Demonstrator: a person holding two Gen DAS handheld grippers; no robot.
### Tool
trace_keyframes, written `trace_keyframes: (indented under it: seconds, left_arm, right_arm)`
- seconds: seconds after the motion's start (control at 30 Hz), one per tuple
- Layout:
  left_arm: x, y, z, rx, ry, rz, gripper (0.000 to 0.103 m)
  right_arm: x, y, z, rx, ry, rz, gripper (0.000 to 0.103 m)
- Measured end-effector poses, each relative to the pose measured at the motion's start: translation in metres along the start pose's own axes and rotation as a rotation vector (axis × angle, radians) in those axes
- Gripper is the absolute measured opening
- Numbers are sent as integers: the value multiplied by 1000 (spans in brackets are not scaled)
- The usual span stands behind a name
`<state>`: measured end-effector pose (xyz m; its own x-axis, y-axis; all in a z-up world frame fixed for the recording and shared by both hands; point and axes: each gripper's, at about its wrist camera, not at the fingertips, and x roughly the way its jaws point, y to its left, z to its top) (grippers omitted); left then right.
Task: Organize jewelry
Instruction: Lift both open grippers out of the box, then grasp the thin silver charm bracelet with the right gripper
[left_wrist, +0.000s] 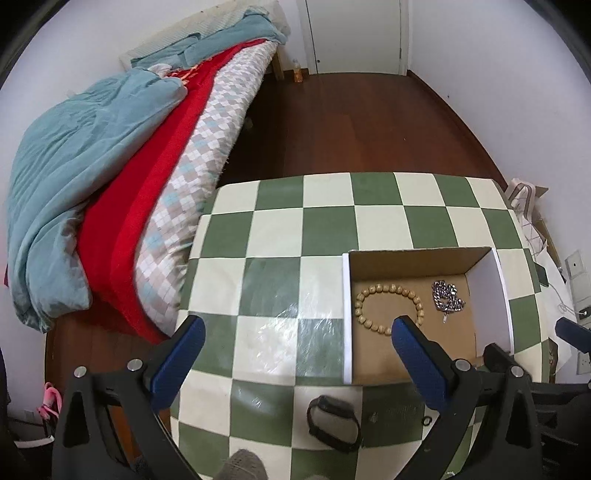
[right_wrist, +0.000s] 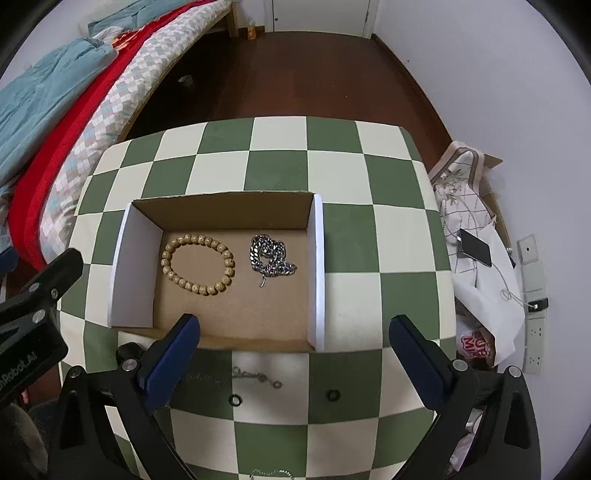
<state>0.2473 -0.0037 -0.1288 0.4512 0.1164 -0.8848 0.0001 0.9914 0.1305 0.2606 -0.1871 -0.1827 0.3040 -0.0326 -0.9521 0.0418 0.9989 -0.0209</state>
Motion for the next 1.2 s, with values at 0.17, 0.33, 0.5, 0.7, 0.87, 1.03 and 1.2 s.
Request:
trace_keyframes:
  seconds: [0.17,0.33,0.5,0.7,0.87,1.03,1.2]
  left_arm:
    - [-31,9,-16,-23,-44,2,103]
    - [-63,20,-29,-34,-105,17,103]
    - [-98,29,-44,-38,-173,20,103]
    - [-134,35,-62,-40,-242,15,103]
    - [-154,37,-77,-42,-268,11,103]
    - [-165,45,-93,-78,-289,27,103]
    - [-159,50,-116,-80,-289,91,103]
  right_arm:
    - [-32,-1,-14,12,-68,-16,103]
    - [-68,0,-32,13,-143,-47,103]
    - [-103,-2,-51,16,-210,-59,103]
    - [-146,-1,-76,17,-288,-56,103]
    - [-177,2,-95,13,-343,-49,103]
    - [-185,2,-110,27,-352,-28,103]
    - [-159,-14,-135,91,-257,33,103]
